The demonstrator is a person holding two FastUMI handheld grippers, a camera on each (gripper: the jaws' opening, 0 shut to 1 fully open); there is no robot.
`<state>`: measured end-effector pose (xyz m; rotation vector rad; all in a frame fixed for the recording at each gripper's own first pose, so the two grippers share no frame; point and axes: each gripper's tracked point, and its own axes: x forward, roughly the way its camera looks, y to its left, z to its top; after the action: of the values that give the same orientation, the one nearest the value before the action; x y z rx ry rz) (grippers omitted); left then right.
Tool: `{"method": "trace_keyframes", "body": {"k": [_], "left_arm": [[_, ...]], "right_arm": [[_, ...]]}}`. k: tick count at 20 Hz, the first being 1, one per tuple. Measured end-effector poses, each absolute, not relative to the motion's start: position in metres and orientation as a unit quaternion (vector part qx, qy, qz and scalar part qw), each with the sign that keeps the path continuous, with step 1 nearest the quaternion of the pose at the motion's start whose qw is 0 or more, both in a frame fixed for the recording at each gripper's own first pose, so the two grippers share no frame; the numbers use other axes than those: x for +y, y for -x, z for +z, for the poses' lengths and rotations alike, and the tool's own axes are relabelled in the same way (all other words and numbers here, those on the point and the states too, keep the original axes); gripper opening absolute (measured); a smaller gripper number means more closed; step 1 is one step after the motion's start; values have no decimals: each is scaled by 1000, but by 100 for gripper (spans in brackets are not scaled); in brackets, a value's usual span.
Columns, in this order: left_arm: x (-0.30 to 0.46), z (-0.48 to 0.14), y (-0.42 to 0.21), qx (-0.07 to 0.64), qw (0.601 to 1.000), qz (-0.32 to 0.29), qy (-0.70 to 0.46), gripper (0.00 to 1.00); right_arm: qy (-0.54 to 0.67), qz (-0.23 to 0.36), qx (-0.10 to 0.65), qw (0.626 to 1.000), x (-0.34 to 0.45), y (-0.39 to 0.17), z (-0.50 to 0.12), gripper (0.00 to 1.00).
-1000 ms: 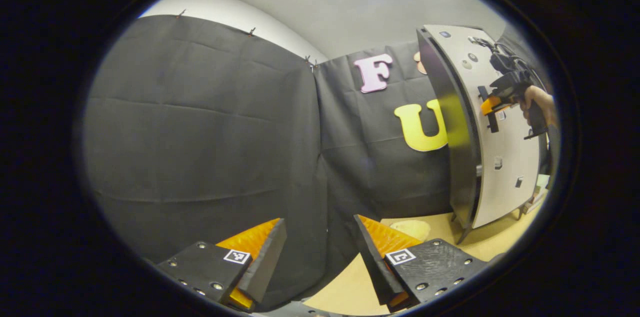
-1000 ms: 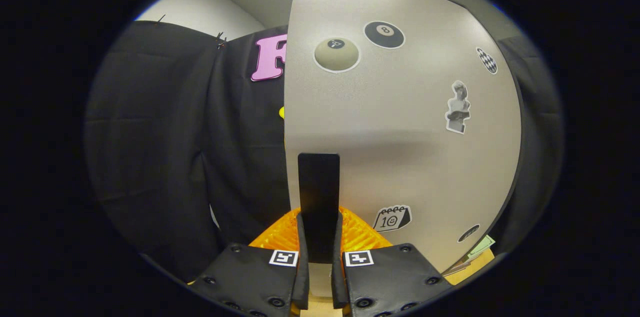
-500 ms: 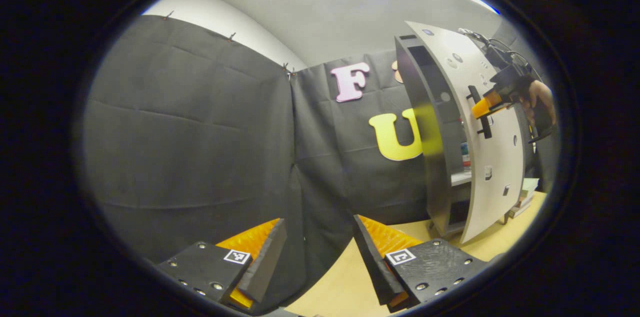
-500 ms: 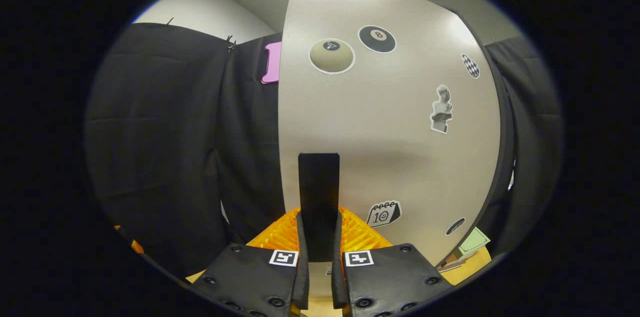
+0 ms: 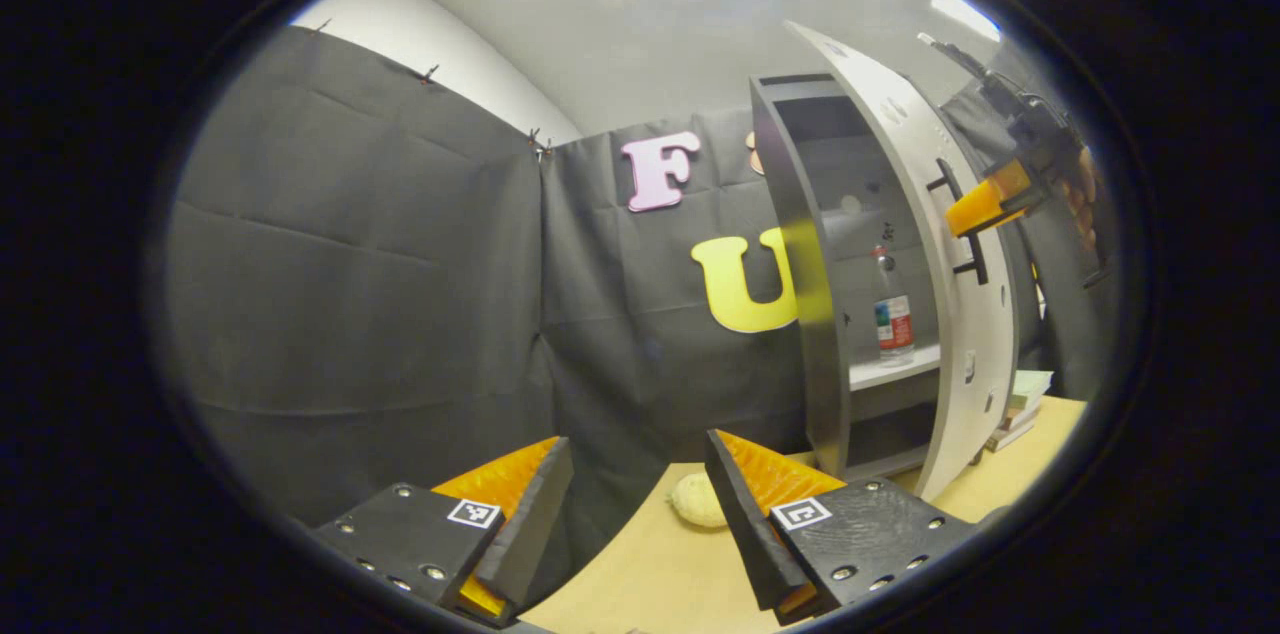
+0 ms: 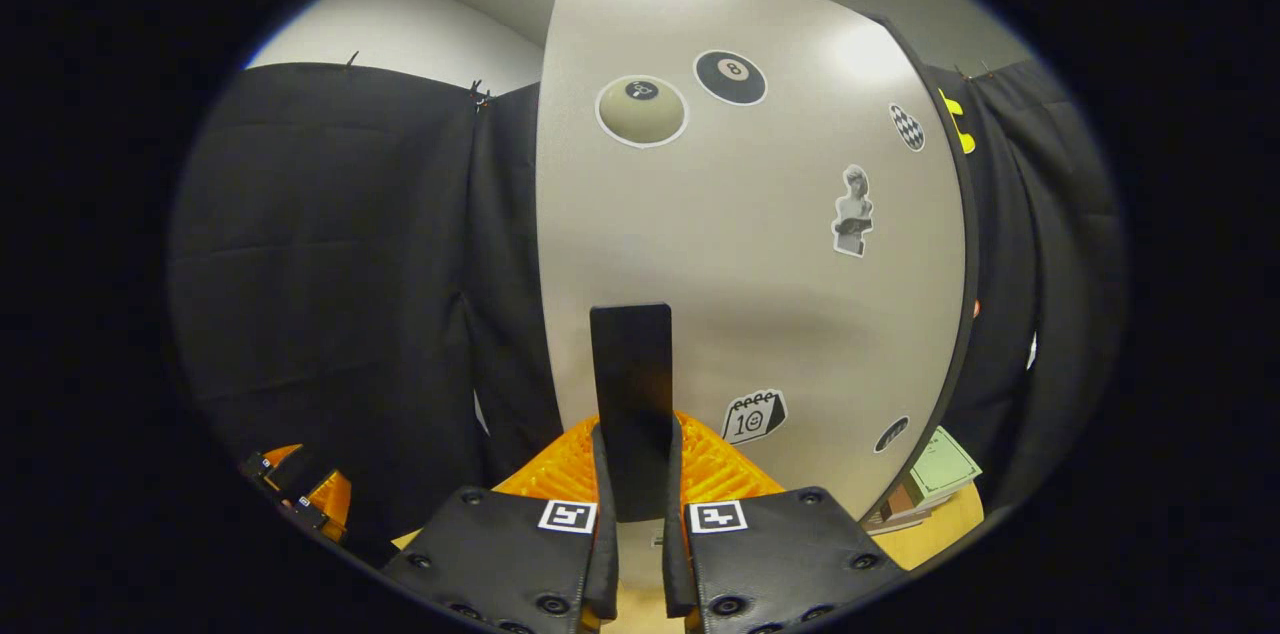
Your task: Open the cabinet door with the right hand, grasp the bottle in the cabinet with the left hand and place it on the coaster, then close the cabinet door with the right hand.
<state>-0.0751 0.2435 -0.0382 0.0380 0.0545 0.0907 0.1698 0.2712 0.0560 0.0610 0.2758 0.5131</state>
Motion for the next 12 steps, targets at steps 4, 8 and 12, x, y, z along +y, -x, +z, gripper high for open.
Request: {"method": "trace_keyframes", "body": {"k": [4,8,12], "left_arm": [[241,-35,74,19,999,25,-25,80],[227,-30,67,13,1000,6,-23,82],[206,-22,71,5,1000,-12,-16,80]], "right_arm": [[-34,277,138,950,267,-169,58,20],[-25,291,137,947,259,-166,58,20],[-30,301,141,943,251,-165,58,19]]}}
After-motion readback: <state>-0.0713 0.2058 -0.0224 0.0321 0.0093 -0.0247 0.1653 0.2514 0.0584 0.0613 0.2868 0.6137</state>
